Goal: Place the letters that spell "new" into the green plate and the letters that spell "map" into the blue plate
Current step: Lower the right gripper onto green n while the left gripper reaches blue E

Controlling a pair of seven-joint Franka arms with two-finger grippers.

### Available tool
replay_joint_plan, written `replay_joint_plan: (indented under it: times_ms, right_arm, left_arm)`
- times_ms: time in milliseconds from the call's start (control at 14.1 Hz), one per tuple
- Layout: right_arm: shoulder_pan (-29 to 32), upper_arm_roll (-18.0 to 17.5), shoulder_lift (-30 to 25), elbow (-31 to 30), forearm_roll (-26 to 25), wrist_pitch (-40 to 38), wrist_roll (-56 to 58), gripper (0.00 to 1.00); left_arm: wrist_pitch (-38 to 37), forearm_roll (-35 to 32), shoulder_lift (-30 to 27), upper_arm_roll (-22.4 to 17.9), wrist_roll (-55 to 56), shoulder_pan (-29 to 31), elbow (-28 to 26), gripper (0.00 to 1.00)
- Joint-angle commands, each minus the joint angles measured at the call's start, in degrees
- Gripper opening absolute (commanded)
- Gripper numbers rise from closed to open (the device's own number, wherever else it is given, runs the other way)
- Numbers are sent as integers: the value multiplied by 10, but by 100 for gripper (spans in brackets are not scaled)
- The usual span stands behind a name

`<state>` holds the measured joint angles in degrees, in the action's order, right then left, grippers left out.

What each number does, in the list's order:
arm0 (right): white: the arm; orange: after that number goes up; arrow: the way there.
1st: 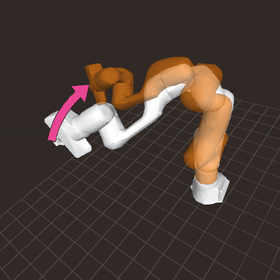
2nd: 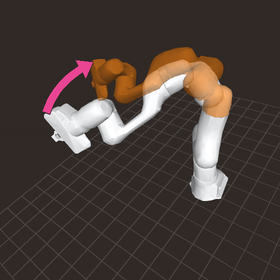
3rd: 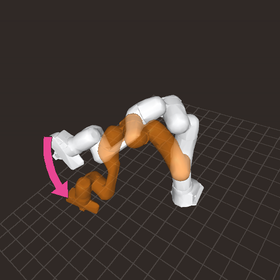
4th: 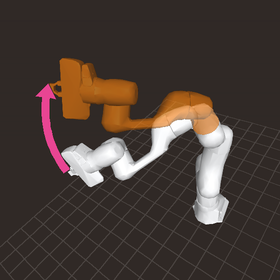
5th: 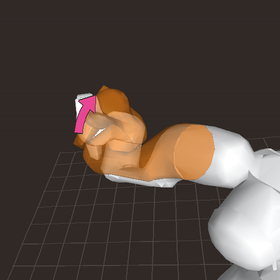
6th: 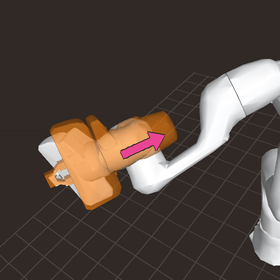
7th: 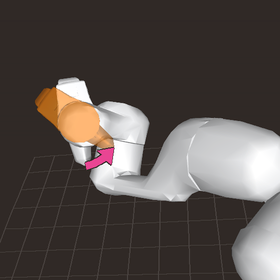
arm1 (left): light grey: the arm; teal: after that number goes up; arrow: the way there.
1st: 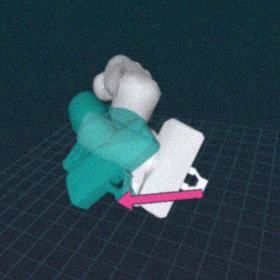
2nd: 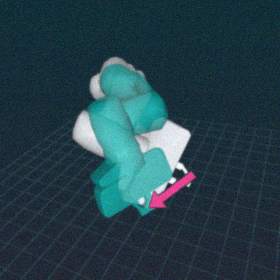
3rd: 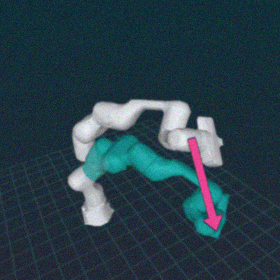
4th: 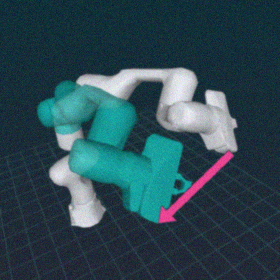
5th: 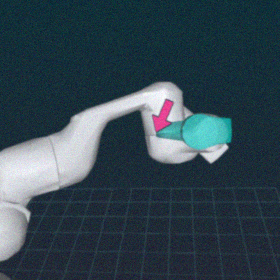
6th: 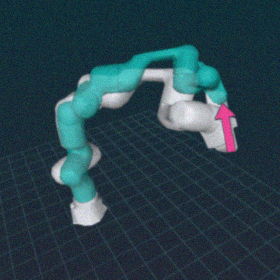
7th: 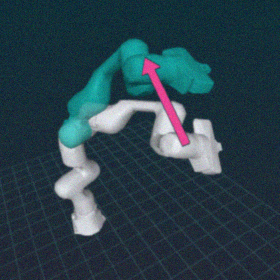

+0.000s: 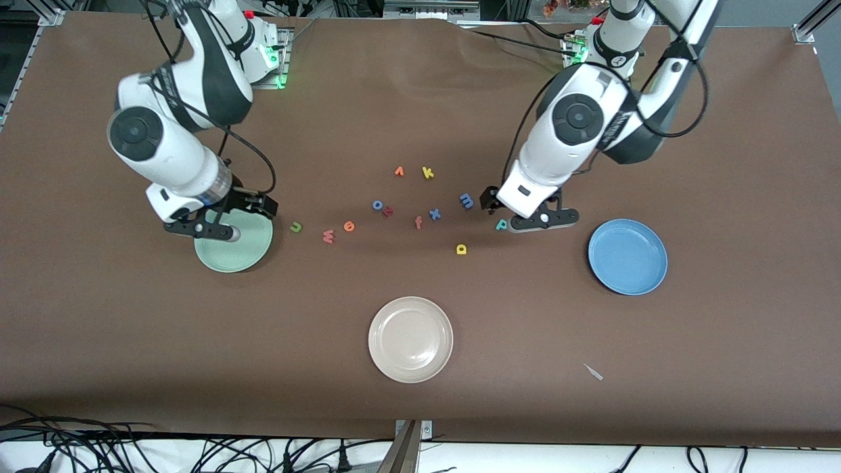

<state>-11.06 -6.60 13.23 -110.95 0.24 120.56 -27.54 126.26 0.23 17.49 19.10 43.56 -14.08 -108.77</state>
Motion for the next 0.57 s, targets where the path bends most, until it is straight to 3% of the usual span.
replay_joint_plan:
  times_ms: [0, 283, 496]
  right_arm:
    - [-13, -2, 14, -39, 1, 69, -50, 100]
    - [-20, -1, 32, -65, -2, 117, -70, 100]
    - [-23, -1, 46, -101, -8, 177, -87, 100]
  left_arm:
    - [61, -10, 31, 2, 75, -32, -30, 100]
    - [109, -39, 88, 2, 186, -62, -28, 100]
    - [111, -107, 116, 3, 251, -74, -28, 100]
